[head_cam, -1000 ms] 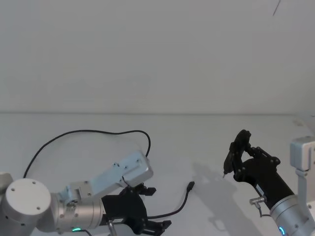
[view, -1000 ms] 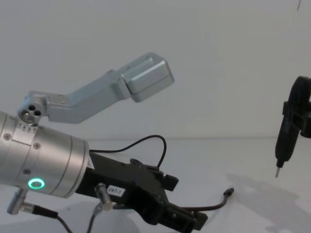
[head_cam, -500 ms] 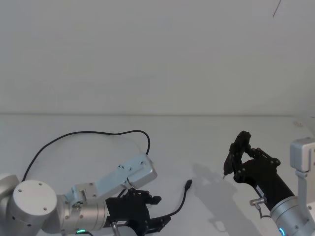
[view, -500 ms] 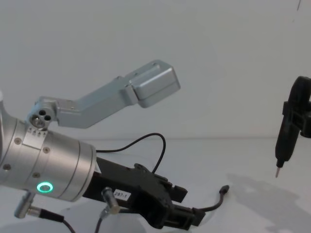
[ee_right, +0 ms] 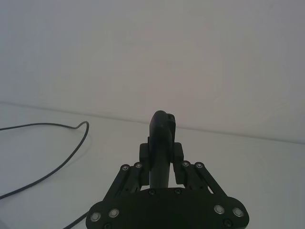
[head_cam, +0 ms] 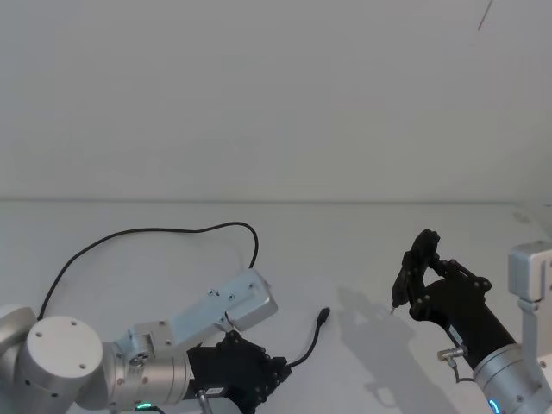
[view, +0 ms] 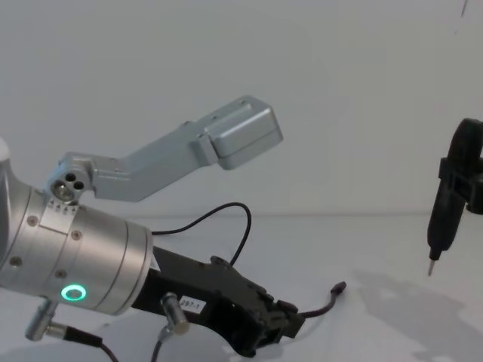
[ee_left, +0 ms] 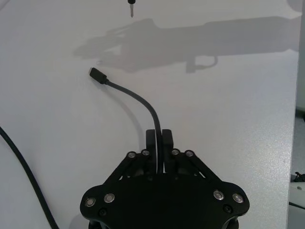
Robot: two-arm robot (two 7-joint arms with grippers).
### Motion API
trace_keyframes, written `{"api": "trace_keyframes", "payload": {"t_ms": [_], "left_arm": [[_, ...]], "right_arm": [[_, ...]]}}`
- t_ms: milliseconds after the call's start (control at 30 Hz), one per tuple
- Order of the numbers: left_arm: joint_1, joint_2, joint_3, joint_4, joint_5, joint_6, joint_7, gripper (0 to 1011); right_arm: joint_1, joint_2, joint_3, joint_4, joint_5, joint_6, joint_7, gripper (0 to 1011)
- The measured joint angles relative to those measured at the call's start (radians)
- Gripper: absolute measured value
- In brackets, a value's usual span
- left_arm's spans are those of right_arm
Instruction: Pick up the data cable with the one hand.
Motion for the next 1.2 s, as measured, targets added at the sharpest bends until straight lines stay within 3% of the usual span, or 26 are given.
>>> {"api": "trace_keyframes", "payload": {"t_ms": [67, 367, 633, 900, 1200], "left_arm": [[0.0, 0.0, 0.0, 0.001, 0.0, 0.0, 0.0, 51], [0.0, 0.0, 0.001, 0.001, 0.002, -0.002, 0.0, 43], [0.004, 0.017, 0.003, 0.001, 0.009, -0.072, -0.027, 43], [0.012, 0.061, -0.003, -0.007, -0.007, -0.173, -0.091, 43], [0.032, 0.133, -0.027, -0.035, -0.042, -0.253, -0.145, 42]], "right_arm": [[0.0, 0.0, 0.0, 0.0, 0.0, 0.0, 0.0, 279], [0.0, 0.0, 0.0, 0.0, 0.0, 0.0, 0.0, 279], [0.001, 0.005, 0.013, -0.014, 0.019, 0.017, 0.015, 279], [0.008, 0.018, 0.042, -0.047, 0.077, 0.067, 0.057, 279], [0.029, 0.027, 0.084, -0.093, 0.187, 0.173, 0.106, 279]]}}
